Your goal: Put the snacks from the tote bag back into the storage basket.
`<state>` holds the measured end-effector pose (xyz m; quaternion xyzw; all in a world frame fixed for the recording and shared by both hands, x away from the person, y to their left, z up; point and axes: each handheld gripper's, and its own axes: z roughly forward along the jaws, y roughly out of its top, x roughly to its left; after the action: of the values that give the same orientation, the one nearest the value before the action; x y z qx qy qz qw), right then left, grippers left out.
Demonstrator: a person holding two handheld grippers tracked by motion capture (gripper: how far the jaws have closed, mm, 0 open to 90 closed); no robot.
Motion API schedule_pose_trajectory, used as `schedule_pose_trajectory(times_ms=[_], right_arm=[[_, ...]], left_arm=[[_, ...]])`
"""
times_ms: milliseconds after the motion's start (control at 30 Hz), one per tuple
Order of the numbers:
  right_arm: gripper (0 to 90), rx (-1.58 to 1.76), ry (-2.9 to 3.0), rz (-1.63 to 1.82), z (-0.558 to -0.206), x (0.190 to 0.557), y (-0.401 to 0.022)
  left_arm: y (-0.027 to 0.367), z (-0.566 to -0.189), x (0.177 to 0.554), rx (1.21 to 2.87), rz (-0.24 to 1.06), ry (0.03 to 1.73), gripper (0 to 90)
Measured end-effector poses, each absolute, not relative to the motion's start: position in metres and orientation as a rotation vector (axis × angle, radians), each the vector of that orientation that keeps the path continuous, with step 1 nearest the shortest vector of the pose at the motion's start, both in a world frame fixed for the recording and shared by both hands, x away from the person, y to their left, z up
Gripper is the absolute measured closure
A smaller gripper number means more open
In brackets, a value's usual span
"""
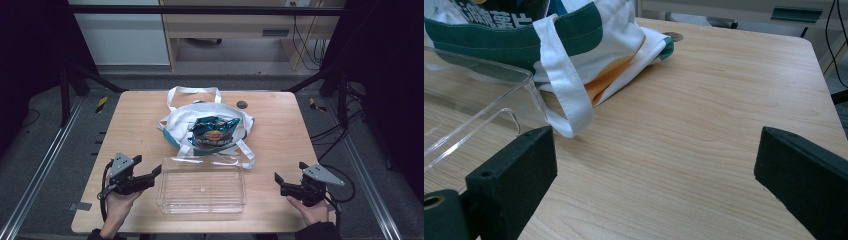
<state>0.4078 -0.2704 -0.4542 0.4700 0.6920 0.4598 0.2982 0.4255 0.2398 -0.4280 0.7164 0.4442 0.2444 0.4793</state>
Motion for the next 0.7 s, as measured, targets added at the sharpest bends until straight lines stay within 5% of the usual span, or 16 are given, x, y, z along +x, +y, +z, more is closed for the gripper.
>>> schedule_pose_trajectory(times_ms=[700], right_arm=[[3.5,1.257,1.845,1.206,-0.456,0.410,-0.269]], left_arm=[[0.221,-0.418,0.430,1.757,0.596,1.038,19.1]])
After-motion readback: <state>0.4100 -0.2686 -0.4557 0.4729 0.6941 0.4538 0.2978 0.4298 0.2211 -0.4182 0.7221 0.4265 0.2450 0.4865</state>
